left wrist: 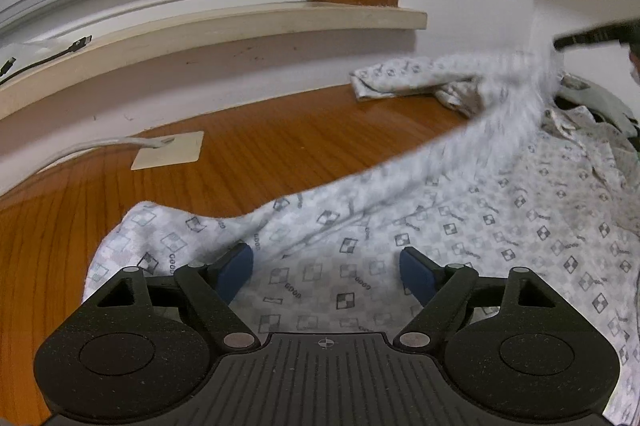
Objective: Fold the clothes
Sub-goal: 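Grasp the shirt fabric with the right gripper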
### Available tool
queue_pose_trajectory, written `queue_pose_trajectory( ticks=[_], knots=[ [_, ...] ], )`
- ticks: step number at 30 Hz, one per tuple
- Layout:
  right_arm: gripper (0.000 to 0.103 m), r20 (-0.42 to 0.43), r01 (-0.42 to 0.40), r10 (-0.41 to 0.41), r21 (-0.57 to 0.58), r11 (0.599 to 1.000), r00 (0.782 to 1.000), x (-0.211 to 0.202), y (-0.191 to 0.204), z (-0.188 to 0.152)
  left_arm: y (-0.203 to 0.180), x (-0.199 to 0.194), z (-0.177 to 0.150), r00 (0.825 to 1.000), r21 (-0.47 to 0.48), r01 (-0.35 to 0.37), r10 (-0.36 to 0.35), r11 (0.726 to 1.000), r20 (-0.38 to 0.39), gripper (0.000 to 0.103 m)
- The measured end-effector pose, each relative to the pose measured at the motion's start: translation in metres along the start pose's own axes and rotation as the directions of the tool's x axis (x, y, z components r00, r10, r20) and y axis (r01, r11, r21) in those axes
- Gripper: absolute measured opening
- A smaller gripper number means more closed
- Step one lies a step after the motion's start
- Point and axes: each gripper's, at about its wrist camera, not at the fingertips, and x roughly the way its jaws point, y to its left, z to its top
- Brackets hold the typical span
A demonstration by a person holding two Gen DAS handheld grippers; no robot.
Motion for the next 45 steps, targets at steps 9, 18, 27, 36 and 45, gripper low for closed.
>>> queue_pose_trajectory(
  ticks=[9, 18, 27, 36, 45],
  knots=[
    [0.04, 0.0, -0.211, 0.211, 0.02, 0.977, 0.977, 0.027, 0.039, 0.001, 0.018, -0.016, 0.001, 0.998, -0.085, 0.037, -0.033, 0.996, 0.054, 0.084],
    [0.04, -0.001, -0.313, 0.313, -0.032, 0.949, 0.95, 0.027, 0.062, -0.011, 0.08, -0.036, 0.014, 0.998, -0.083, -0.004, 0.01, 0.997, 0.064, 0.064],
    [0.042, -0.041, -0.402, 0.4, -0.143, 0.905, 0.916, 0.009, 0.061, -0.027, 0.115, -0.034, 0.02, 0.999, -0.034, 0.014, -0.012, 0.999, 0.039, 0.07],
    [0.044, -0.039, -0.473, 0.478, -0.228, 0.851, 0.878, -0.002, 0.071, -0.027, 0.097, -0.034, 0.026, 0.999, 0.052, 0.037, -0.038, 0.998, 0.025, 0.07],
    [0.044, -0.108, -0.461, 0.451, -0.304, 0.834, 0.886, 0.004, 0.086, -0.036, 0.073, -0.027, 0.037, 0.996, 0.187, 0.086, -0.085, 0.979, -0.015, 0.057]
  ],
)
